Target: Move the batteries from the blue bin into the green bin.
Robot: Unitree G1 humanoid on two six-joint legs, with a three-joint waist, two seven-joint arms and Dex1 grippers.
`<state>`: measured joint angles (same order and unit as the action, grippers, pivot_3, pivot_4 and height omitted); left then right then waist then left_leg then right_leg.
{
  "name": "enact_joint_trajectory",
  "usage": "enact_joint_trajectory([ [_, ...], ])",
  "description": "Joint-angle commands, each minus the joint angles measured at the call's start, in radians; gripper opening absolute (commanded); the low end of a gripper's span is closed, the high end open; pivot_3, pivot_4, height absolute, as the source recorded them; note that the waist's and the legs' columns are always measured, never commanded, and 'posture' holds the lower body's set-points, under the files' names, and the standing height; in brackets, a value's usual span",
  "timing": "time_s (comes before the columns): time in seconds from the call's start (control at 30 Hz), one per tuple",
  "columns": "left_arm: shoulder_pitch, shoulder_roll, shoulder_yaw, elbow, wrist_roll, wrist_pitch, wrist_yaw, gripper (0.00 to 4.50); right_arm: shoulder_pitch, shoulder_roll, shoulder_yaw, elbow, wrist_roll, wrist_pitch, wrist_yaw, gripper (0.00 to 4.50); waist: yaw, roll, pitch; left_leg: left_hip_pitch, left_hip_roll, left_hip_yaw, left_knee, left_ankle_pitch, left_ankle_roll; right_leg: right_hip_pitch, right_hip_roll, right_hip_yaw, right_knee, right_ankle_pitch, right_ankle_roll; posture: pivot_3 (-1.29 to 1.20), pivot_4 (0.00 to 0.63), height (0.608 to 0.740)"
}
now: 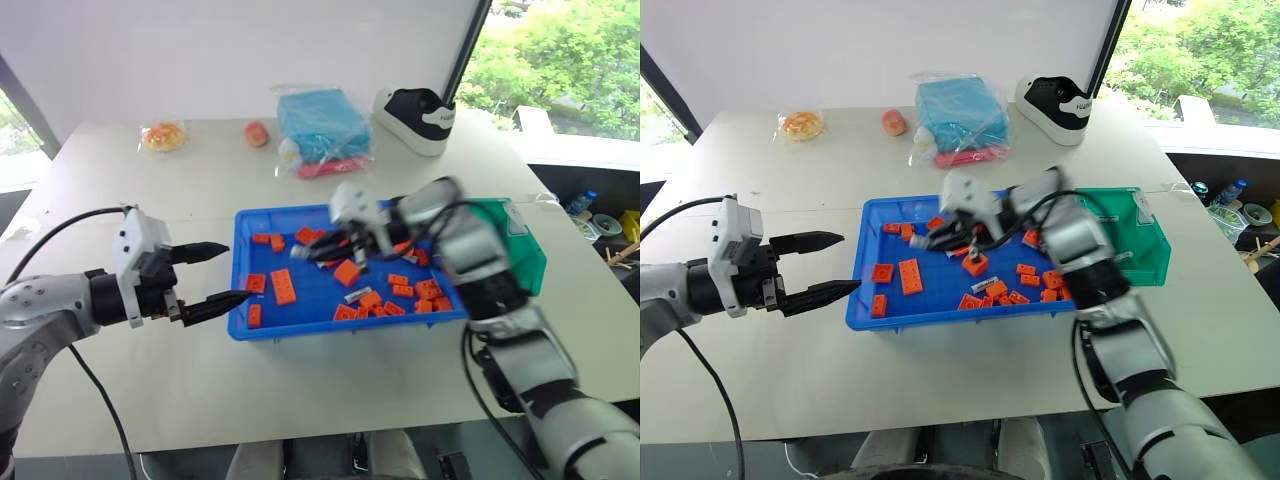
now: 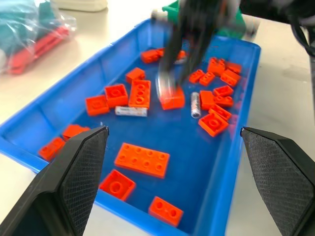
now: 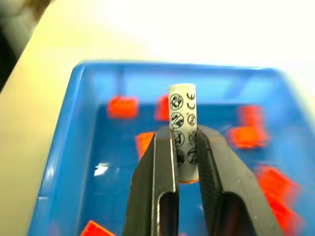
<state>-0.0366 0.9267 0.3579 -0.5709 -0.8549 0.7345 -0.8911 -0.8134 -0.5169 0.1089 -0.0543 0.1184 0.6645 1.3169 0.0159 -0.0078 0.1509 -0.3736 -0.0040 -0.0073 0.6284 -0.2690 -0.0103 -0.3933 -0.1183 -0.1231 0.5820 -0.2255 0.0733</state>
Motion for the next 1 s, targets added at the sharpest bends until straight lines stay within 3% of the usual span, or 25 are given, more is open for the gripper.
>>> enact_joint_trajectory([
  [0.03, -0.011, -0.001, -0.023, -0.008, -0.006, -0.018, -0.029, 4.50, 0.087, -0.168, -0.177, -0.097, 0.019, 0.129, -0.096, 0.03, 0.008, -0.001, -0.001, 0.000, 0.000, 0.000, 0.000, 0.000, 0.000, 0.000, 0.000, 0.000, -0.001, -0.001, 0.001, 0.00, 0.150, 0.725],
  [0.23, -0.096, -0.011, -0.084, 0.062, 0.000, -0.031, -0.072, 4.50, 0.283, -0.425, -0.339, -0.029, 0.007, 0.126, -0.197, 0.03, 0.023, 0.000, 0.000, 0.000, 0.000, 0.004, 0.000, -0.001, 0.000, 0.000, -0.001, 0.000, -0.003, -0.003, 0.003, 0.00, 0.150, 0.725],
  [0.5, -0.199, -0.022, -0.138, 0.122, -0.005, -0.021, -0.124, 4.50, 0.399, -0.490, -0.346, 0.056, -0.017, 0.039, -0.321, 0.03, 0.010, 0.000, -0.001, 0.000, 0.002, 0.007, -0.001, 0.001, 0.004, 0.002, 0.000, 0.000, -0.002, -0.002, 0.002, 0.00, 0.150, 0.725],
  [0.73, -0.204, -0.027, -0.136, 0.110, -0.009, -0.012, -0.114, 4.50, 0.340, -0.480, -0.276, 0.115, -0.030, -0.053, -0.373, 3.60, 0.013, 0.000, -0.001, -0.001, 0.002, 0.006, 0.000, 0.001, 0.004, 0.002, 0.000, 0.001, -0.002, -0.002, 0.002, 0.00, 0.150, 0.725],
  [0.87, -0.172, -0.022, -0.109, 0.078, -0.024, -0.001, -0.098, 4.50, 0.124, -0.334, -0.193, 0.060, 0.073, 0.078, -0.374, 3.60, -0.009, 0.000, 0.000, -0.001, 0.002, 0.006, -0.001, 0.001, 0.005, 0.001, 0.000, 0.001, -0.002, -0.002, 0.002, 0.00, 0.150, 0.725],
  [1.0, -0.157, -0.019, -0.095, 0.061, -0.024, 0.002, -0.082, 4.50, 0.049, -0.157, -0.083, 0.002, 0.129, 0.163, -0.395, 3.60, -0.009, -0.003, -0.002, 0.000, 0.003, 0.003, -0.003, 0.001, 0.005, 0.001, 0.002, 0.000, 0.000, 0.000, 0.000, 0.00, 0.150, 0.725],
])
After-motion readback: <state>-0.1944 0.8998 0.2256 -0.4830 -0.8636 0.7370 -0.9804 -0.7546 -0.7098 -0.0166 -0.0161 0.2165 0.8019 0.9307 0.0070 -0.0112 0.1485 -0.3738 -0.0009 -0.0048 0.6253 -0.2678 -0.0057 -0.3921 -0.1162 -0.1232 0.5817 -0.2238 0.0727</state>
